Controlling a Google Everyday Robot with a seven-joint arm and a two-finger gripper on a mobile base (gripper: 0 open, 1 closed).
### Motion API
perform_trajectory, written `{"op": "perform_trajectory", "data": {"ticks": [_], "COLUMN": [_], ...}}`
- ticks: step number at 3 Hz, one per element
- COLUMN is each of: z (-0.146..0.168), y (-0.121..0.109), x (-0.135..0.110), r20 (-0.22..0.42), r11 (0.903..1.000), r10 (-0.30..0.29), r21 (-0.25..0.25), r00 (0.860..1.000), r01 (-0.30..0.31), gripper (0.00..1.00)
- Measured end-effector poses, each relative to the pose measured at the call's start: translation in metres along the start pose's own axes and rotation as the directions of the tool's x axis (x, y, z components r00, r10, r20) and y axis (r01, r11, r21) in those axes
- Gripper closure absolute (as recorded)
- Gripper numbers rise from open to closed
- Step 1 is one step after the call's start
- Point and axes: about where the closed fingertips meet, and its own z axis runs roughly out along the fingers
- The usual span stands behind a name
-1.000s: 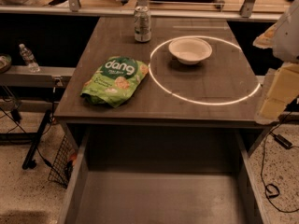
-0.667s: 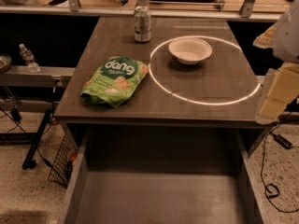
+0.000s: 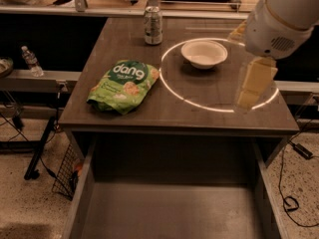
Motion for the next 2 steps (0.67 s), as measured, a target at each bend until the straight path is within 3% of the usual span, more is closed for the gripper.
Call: {"op": "perform_trajectory", "data": {"ticks": [1, 2], "z": [0.0297, 0.0297], "y": [-0.0251, -0.0251], "x": [-0.0428, -0.0428], "r20": [0.050, 0.050], "r11": [0.9942, 0.9942], "r10": [-0.108, -0.108], "r21": [0.004, 0.004], "r00": [0.993, 0.993], "r01": [0.108, 0.108], "gripper": [0.00, 0.00]}}
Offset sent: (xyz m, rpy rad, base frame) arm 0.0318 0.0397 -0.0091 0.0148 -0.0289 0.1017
